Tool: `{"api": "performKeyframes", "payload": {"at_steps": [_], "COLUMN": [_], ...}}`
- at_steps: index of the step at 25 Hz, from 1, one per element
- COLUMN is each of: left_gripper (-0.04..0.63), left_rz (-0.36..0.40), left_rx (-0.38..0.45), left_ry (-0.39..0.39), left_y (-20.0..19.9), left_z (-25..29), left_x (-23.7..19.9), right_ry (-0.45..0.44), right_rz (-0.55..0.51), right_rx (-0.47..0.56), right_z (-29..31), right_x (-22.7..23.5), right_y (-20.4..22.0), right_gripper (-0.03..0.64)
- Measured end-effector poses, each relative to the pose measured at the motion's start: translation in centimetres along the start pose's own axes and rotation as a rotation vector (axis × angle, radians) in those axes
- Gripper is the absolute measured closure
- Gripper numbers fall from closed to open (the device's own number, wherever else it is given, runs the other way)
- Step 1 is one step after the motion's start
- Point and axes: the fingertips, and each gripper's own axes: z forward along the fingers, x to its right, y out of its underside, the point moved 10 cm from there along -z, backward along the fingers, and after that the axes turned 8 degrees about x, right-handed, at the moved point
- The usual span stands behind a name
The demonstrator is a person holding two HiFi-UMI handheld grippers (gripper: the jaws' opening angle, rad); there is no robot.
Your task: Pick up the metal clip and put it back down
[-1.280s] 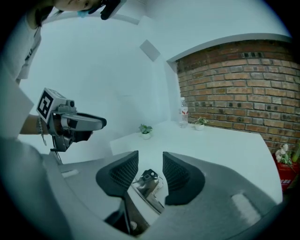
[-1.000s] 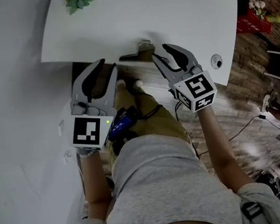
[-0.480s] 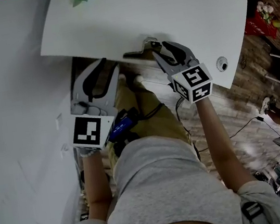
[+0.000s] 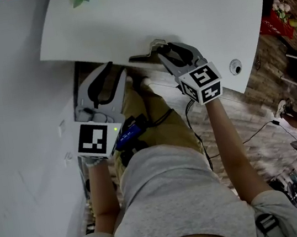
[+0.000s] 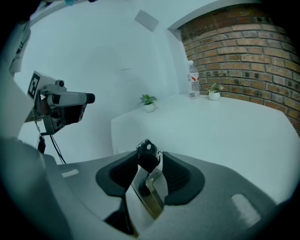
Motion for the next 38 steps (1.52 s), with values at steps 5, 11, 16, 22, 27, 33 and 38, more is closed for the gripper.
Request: {"api": "performKeyframes", "payload": {"at_steps": [5, 11, 16, 22, 27, 33, 38], "left_gripper": [0.488, 0.488, 0.488, 0.480, 0.476, 0.468, 0.462], "left_rz": [-0.002, 0.001, 0.000, -0.024, -0.038, -0.059, -0.093], "left_rx": [0.003, -0.010, -0.026, -0.095, -0.101, -0.097, -0.088], "left_ry": [0.006, 0.004, 0.030, 0.058, 0.084, 0.104, 0.105], "left_y": [0.0, 0.3, 0.5, 1.4, 1.6, 1.9, 1.8], "left_z": [0.0, 0.1, 0.5, 1.0, 1.4, 1.4, 1.2], "left_x": [-0.3, -1.2, -1.6, -2.2, -2.5, -2.9, -3.6], "right_ry": [-0.010, -0.044, -0.090, -0.110, -0.131, -0.122, -0.109], "right_rz": [0.014, 0.017, 0.038, 0.092, 0.086, 0.107, 0.141], "right_rx": [-0.002, -0.015, -0.019, 0.021, 0.041, 0.087, 0.133], "right_z": [0.1, 0.1, -0.3, -0.6, -0.7, -0.8, -1.3], "right_x": [-0.1, -0.1, -0.7, -1.5, -2.4, -3.3, -4.1], "right_y": [0.1, -0.3, -0.4, -0.3, -0.7, -1.3, -2.1], "right_gripper": [0.476, 0.497, 0.534, 0.572, 0.580, 0.581, 0.581]}}
